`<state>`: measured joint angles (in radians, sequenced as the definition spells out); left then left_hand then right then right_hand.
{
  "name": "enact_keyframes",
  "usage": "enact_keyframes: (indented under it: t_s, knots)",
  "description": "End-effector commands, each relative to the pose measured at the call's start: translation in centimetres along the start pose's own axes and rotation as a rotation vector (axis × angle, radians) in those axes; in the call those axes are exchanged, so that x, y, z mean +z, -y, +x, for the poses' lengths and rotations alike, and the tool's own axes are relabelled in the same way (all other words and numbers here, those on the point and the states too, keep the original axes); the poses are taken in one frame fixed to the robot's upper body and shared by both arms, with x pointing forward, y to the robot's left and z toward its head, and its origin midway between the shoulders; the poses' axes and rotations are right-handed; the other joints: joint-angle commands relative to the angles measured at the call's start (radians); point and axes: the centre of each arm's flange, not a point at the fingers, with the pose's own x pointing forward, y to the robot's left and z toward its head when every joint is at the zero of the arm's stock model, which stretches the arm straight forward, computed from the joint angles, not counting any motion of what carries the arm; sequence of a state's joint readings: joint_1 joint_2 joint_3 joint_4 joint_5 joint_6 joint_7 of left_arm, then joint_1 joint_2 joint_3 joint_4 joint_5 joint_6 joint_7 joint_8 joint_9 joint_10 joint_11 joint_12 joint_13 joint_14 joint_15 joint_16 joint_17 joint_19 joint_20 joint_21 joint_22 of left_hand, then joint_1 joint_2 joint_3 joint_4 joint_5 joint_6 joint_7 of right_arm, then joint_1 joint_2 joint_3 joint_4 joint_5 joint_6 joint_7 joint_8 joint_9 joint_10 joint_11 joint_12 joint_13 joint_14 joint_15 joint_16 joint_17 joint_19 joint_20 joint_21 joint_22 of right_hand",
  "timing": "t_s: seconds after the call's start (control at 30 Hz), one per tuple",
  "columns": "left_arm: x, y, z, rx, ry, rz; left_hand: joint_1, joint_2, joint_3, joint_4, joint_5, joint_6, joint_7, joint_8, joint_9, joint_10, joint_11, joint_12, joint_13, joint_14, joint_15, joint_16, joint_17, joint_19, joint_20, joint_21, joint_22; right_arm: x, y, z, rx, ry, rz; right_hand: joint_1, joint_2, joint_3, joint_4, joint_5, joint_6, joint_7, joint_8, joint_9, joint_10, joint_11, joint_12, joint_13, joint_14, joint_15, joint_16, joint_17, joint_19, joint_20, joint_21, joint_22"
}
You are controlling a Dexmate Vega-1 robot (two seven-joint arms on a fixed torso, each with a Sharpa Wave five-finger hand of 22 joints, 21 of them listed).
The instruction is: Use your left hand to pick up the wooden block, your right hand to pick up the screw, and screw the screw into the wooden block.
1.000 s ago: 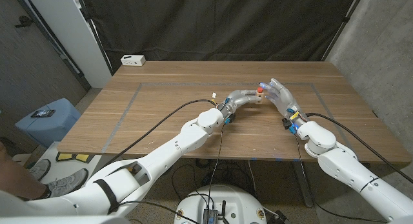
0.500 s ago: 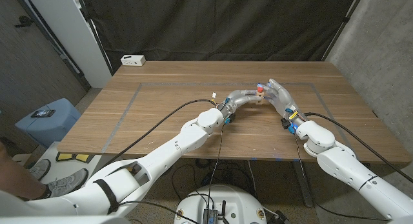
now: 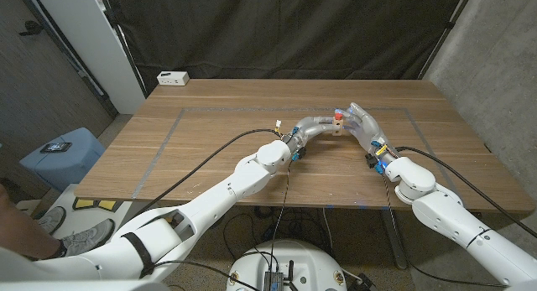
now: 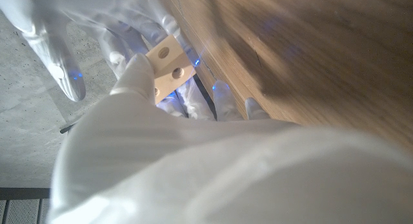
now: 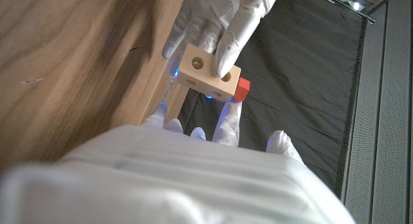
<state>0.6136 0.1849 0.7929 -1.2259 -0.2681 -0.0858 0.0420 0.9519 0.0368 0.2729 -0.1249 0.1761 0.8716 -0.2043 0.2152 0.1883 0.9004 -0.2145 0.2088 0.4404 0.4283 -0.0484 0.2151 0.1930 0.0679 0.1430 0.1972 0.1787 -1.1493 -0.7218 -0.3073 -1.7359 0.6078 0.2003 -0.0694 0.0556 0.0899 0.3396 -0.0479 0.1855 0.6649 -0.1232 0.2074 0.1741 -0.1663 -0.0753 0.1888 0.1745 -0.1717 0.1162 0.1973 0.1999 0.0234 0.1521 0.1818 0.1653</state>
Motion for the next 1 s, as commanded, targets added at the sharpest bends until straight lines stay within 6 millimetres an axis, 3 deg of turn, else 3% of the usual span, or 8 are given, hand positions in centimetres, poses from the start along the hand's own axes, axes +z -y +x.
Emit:
enact_keyframes:
  t_s: [0.03, 1.0]
  knots:
    - [-0.1, 0.0, 0.0, -0.001, -0.003, 0.002, -0.009, 0.002, 0.001, 0.002, 0.007, 0.049, -0.015, 0.007, 0.005, 0.012, -0.006, 0.033, 0.002, 0.01, -0.063, 0.007, 0.003, 0.001, -0.003, 0.005, 0.003, 0.1, 0.1, -0.3, -0.014, 0.004, -0.006, -0.003, 0.011, 0.006, 0.005, 0.008, 0.013, 0.0, 0.005, 0.003, 0.007, -0.002, 0.007, 0.005, -0.106, 0.0, 0.005, 0.0, 0.009, 0.004, 0.01, 0.004]
    - [-0.3, 0.0, 0.4, -0.008, -0.002, -0.002, -0.014, -0.005, -0.003, -0.002, 0.007, 0.05, -0.015, 0.005, 0.004, 0.011, -0.006, 0.025, -0.003, 0.01, -0.065, 0.006, 0.003, 0.002, -0.004, 0.005, 0.003, 0.0, 0.2, -1.3, -0.043, -0.031, -0.004, 0.005, 0.011, 0.012, 0.0, 0.009, 0.033, -0.002, -0.001, 0.003, 0.027, -0.007, 0.009, 0.004, -0.092, -0.004, 0.007, -0.004, 0.026, 0.008, 0.013, 0.004]
